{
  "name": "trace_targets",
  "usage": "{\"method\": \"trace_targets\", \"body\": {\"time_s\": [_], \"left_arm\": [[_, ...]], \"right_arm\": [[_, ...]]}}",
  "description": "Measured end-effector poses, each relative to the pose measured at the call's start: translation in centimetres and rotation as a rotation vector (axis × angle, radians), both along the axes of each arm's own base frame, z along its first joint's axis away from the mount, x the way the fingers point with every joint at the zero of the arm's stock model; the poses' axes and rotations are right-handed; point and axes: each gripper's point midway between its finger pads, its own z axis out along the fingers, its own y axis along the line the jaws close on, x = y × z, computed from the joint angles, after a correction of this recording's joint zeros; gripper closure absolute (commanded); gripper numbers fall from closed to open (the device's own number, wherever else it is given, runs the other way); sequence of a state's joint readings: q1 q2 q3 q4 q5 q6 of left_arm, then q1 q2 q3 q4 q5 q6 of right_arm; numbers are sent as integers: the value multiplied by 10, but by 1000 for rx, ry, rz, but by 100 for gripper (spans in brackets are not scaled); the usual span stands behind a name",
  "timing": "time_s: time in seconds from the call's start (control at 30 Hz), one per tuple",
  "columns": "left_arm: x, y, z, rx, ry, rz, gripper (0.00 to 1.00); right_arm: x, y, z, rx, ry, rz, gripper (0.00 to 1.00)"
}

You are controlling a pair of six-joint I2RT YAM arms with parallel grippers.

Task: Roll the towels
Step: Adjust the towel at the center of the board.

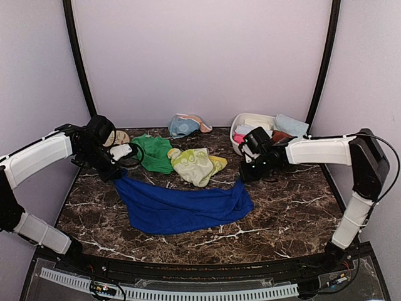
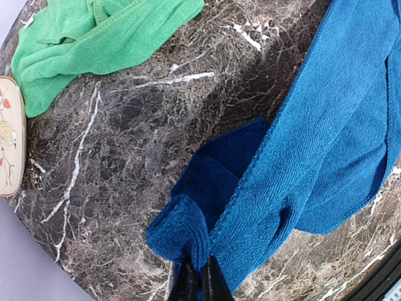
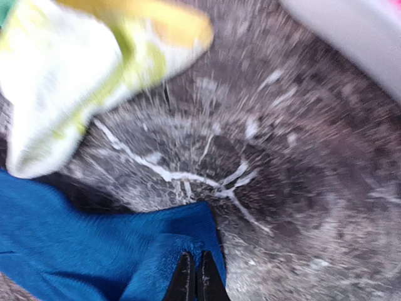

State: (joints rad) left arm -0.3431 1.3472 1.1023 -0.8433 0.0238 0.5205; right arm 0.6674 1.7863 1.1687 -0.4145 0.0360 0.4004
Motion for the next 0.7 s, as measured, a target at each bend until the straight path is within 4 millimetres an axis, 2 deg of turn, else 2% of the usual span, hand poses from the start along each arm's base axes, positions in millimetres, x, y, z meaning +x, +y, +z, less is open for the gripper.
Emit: {"method": "trace_targets", "body": {"time_s": [0.03,0.17,0.3,0.37,0.47,0.53,0.63,0.7], "left_arm": [[1,0,2,1,-6,2,100],[10,1,22,-14,-70,13,100],[18,0,67,-56,-195,18,100],[18,-1,92,-83,-255,16,100],[10,-2,124,-123,-325,6,100],[3,0,136,-133,-353,2,100],[-6,2,147,-137,-372,-15,100],[-12,1,145,-144,-356,-29,100]], "right_arm": [[1,-2,10,10,-22,-7,100],[-3,-18,84,113,-196,-40,100],[-24,-39,162,247,-365,-75,100],[-35,-49,185,292,-411,-93,100],[-58,-67,203,339,-441,-117,100],[-77,-84,211,360,-447,-139,100],[-103,-106,222,395,-452,-175,99],[-119,-113,216,433,-428,-186,88]]}}
